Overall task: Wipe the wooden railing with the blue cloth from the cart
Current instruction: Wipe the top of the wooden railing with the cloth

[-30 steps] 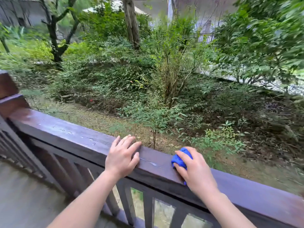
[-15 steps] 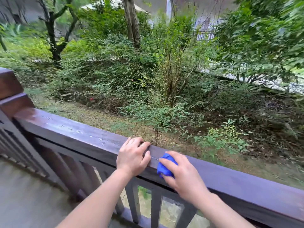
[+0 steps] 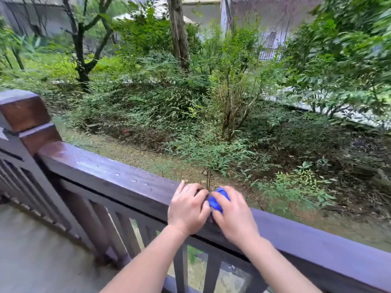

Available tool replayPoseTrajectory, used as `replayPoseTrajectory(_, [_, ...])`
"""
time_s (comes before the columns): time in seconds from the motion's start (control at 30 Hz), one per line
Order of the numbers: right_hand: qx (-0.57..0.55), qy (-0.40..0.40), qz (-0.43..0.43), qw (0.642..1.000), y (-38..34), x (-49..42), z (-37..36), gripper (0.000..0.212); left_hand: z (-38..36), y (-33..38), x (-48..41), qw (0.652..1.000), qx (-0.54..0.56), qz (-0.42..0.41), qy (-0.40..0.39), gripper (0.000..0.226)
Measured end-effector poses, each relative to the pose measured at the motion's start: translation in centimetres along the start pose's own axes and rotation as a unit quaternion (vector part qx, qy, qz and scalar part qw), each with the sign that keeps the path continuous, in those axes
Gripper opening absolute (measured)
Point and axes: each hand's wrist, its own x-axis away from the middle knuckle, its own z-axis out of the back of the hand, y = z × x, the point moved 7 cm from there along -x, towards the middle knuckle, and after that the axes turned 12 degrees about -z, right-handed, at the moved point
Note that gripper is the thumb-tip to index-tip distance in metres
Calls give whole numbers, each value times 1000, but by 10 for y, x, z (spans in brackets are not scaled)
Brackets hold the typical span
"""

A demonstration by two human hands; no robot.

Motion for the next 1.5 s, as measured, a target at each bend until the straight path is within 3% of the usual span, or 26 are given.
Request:
replayPoseTrajectory(0.1, [-3,-19,81,997,-9,6,-7,42,2,-6,3,999,35,-24,18,31])
replayPoseTrajectory(0.27, [-2,-6,56,998,-13,-16,-12,47,13,-10,3,996,66,-32,51,26])
replayPoseTrajectory(0.4, [-6,-30,136,990,-37,-12,-33,45,37,-49,14,997,7,-11,75,25])
replayPoseTrajectory(0.57, [-7,-17,67,998,-61,-50,-39,39,70,-130,41,993,-74,80,52,31])
replayPoseTrajectory(0.67, [-3,-33,140,990,-84,-40,-58,42,80,-175,55,988,-98,118,32,37])
replayPoseTrajectory(0.83, [1,-12,60,998,-93,-67,-63,45,78,-209,56,993,-102,59,4,31])
replayPoseTrajectory(0.97, [3,-37,161,986,-144,-34,-87,44,67,-218,48,995,-92,9,-26,39])
replayPoseTrajectory(1.13, [-25,22,-15,999,-126,-66,-83,45,61,-225,48,997,-72,-12,-8,43])
replayPoseTrajectory(1.27, [0,-11,102,995,-169,-49,-105,42,62,-228,49,997,-62,-24,38,43])
replayPoseTrajectory(1.4, [-8,19,-26,999,-148,-86,-94,44,61,-229,49,996,-62,-35,47,42])
replayPoseTrajectory(1.5, [1,9,14,1000,-173,-77,-105,41,58,-229,49,998,-54,-31,26,42])
